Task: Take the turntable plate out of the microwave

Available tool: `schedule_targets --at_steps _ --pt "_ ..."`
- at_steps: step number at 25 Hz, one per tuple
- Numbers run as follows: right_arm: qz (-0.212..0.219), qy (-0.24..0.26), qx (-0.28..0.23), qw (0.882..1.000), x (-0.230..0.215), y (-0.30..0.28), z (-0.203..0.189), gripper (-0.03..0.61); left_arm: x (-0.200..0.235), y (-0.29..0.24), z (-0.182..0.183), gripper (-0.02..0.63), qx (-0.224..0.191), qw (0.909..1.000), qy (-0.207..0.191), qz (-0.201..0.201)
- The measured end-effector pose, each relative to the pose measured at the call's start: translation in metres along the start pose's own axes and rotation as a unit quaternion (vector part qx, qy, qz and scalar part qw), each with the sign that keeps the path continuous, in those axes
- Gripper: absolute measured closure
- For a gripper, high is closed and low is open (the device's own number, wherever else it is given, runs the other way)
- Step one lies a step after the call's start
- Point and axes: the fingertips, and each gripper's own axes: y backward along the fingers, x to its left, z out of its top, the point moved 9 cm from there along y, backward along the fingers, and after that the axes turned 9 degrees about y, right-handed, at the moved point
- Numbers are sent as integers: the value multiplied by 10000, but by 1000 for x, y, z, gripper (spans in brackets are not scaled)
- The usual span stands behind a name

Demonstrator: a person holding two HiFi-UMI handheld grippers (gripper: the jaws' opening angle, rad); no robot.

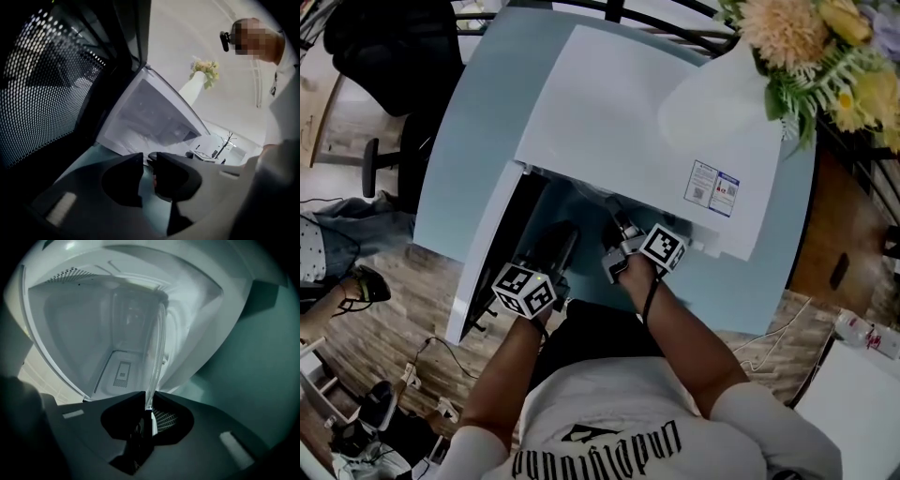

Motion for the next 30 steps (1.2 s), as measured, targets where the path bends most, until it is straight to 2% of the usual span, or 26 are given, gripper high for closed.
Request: schedule_targets --at_steps 6,9,12,18,20,21,23,25,28,30 --pt "-28 -49 64 10000 -1 17 -19 537 9 -4 -11 478 89 9983 578 -59" --pt "-13 -104 68 9999 -2 29 -27 535 15 -6 -17 438 142 9946 1022 -81" --pt "30 -139 34 9999 -2 40 -32 535 24 -8 -26 408 123 9874 1572 -96" --pt "-61 -121 165 9998 -5 61 -41 535 36 -20 -34 375 191 9753 2189 -226" --pt "-295 -133 298 9990 -7 69 -45 535 39 -26 -34 362 197 9712 2358 -277" --pt "-279 -130 333 9990 -7 71 -47 535 41 -29 -34 357 204 9691 2442 -289" --pt "78 -51 326 9994 -4 71 -49 535 44 -34 -34 350 229 9649 2593 -337" --pt "259 115 371 9989 -1 73 -47 535 45 -42 -32 339 222 9591 2780 -479" --pt "268 123 482 9984 -1 80 -49 535 45 -53 -31 337 234 9499 3044 -675" --pt "256 40 588 9979 -2 86 -51 534 47 -58 -30 337 308 9479 3071 -786"
